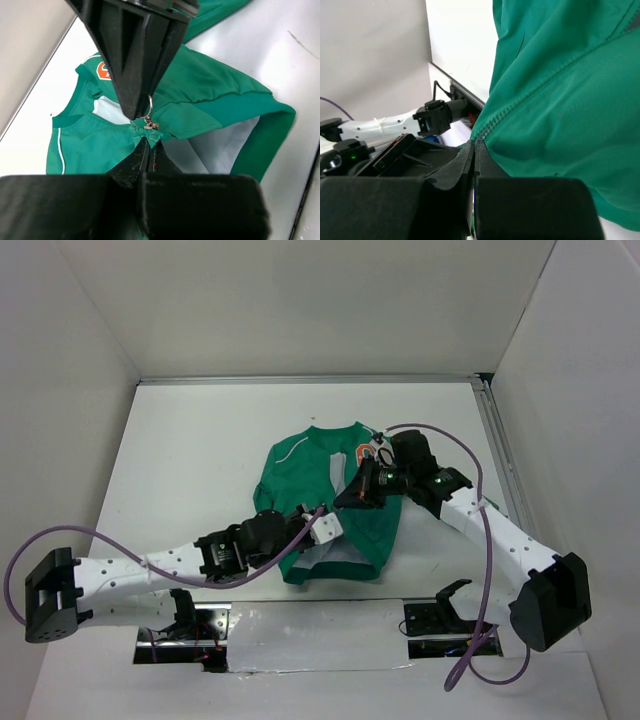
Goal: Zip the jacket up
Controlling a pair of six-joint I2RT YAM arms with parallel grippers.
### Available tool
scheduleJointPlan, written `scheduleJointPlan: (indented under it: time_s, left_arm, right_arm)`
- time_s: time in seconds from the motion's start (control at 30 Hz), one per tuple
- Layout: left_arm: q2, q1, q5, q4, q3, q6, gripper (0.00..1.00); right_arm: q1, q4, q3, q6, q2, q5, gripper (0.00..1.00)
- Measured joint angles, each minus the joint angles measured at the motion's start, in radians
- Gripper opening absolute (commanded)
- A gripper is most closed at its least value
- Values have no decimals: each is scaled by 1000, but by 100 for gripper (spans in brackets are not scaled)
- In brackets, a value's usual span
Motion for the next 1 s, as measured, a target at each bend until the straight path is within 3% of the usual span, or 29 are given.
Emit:
scheduleJointPlan:
  time_s: [0.27, 0.57, 0.77, 1.0]
  left_arm:
    - [-26, -2, 6, -15, -19, -14, 0]
    - [-19, 3, -55, 39, 0, -196, 0]
    - [24, 104, 26, -68, 97, -376, 0]
    - [8, 204, 143, -155, 137, -439, 0]
  right_arm:
    - [93, 51, -3, -79, -37, 155, 0]
    - [314, 212, -108, -244, -240, 607, 0]
    - [434, 334, -140, -298, -220, 916, 0]
    - [446, 446, -139, -286, -126, 1004, 0]
